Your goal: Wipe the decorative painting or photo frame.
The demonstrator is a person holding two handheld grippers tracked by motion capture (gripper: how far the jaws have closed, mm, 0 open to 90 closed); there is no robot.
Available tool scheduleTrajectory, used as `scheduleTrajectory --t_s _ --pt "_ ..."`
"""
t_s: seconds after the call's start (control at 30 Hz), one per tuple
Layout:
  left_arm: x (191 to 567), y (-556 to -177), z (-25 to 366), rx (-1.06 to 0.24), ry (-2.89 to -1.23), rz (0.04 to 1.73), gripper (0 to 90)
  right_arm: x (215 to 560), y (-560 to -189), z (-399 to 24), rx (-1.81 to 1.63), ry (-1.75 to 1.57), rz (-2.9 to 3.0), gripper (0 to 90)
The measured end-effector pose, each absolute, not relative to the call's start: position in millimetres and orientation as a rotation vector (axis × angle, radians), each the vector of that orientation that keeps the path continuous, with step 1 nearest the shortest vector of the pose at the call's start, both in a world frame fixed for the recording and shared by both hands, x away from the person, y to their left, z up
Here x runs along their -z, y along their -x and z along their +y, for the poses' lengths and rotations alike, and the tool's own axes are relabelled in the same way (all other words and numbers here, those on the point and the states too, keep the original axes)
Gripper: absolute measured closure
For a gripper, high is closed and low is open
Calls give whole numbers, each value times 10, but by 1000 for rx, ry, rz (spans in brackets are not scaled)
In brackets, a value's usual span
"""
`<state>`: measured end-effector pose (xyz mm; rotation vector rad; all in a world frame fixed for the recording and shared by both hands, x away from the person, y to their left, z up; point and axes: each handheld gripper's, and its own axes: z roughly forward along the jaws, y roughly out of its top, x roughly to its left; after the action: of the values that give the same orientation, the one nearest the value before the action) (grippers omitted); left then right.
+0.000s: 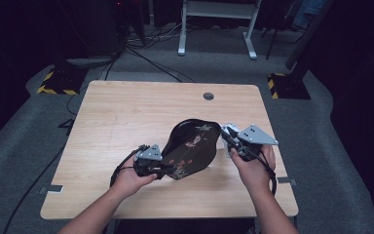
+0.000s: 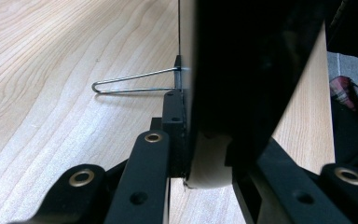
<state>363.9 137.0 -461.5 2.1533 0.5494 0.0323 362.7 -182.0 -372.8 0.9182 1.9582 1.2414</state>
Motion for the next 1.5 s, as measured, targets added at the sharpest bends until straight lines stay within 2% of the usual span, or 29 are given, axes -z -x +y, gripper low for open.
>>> scheduleTrajectory --t_s 1.5 --pt "4622 -3652 1345 -23 -2144 567 797 4354 -3617 -1808 -1203 -1029 2096 786"
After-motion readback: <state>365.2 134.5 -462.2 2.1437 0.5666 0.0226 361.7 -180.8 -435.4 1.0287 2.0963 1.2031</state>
